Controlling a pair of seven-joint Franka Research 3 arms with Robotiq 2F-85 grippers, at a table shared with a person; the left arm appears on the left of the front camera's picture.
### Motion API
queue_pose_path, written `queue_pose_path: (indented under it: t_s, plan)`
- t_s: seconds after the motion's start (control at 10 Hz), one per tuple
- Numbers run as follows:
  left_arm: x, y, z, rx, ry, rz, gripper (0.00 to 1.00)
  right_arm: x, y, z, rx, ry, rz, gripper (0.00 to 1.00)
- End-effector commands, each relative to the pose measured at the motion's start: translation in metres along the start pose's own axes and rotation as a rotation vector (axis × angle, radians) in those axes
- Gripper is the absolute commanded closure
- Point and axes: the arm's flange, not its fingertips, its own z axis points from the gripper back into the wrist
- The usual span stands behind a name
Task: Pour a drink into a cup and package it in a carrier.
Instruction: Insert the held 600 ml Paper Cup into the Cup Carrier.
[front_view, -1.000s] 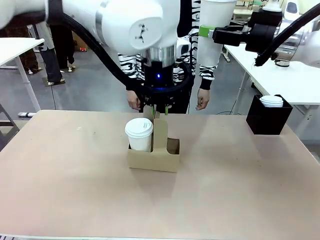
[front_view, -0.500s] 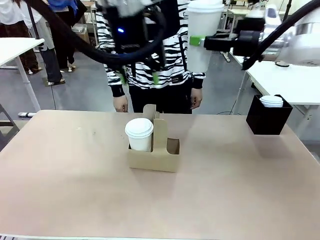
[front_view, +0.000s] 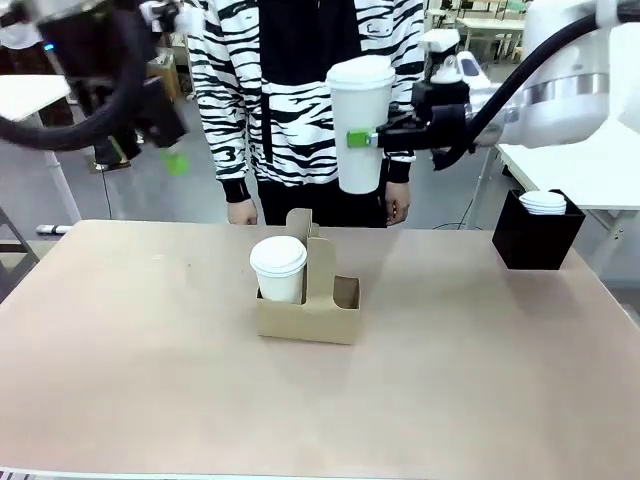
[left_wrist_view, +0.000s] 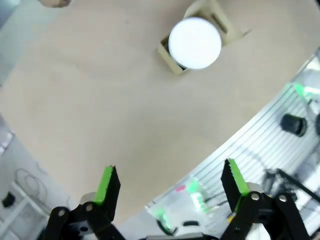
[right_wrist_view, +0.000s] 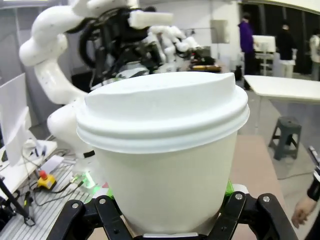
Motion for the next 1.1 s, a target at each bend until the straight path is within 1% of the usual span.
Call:
queue_pose_path:
  t_s: [0.0,0.1,0.3,0.4,0.5,0.6,0.7,0.8,0.9,1.0]
  plan:
    - [-0.014,0.019,-0.02,0.057,-0.069,-0.07,0.0,-0.017,-0.004,0.003,-0.002,-0.008,0.036,0.19]
    - [0.0,0.0,0.0,0.0,0.0,0.0,0.0,0.0,0.0,0.0,0.0,0.0,0.0,0.19]
    - [0.0,0.0,0.0,0.0,0.0,0.0,0.0,0.0,0.0,0.0,0.0,0.0,0.0,0.19]
    - [-0.01,0.012,-0.006,0.016,-0.018,-0.036,0.0,0.0,0.0,0.0,0.0,0.0,0.0,0.19]
    - [-0.017,0.026,-0.011,0.0,-0.048,-0.103,0.0,-0.011,-0.002,-0.001,0.006,-0.003,0.011,0.19]
    - [-0.033,0.039,-0.02,0.046,-0.07,-0.174,0.0,-0.036,-0.007,0.001,0.086,-0.045,-0.005,0.19]
    - [-0.046,0.046,-0.027,0.063,-0.11,-0.243,0.0,-0.052,-0.011,0.001,0.124,-0.079,0.01,0.19]
    - [-0.056,0.053,-0.034,0.159,-0.153,-0.309,0.0,-0.066,-0.014,-0.006,0.161,-0.098,0.015,0.19]
    - [-0.065,0.062,-0.041,0.165,-0.203,-0.408,0.0,-0.079,-0.017,-0.013,0.179,-0.116,0.033,0.19]
    - [-0.072,0.068,-0.047,0.147,-0.253,-0.533,0.0,-0.09,-0.016,-0.02,0.214,-0.126,0.042,0.19]
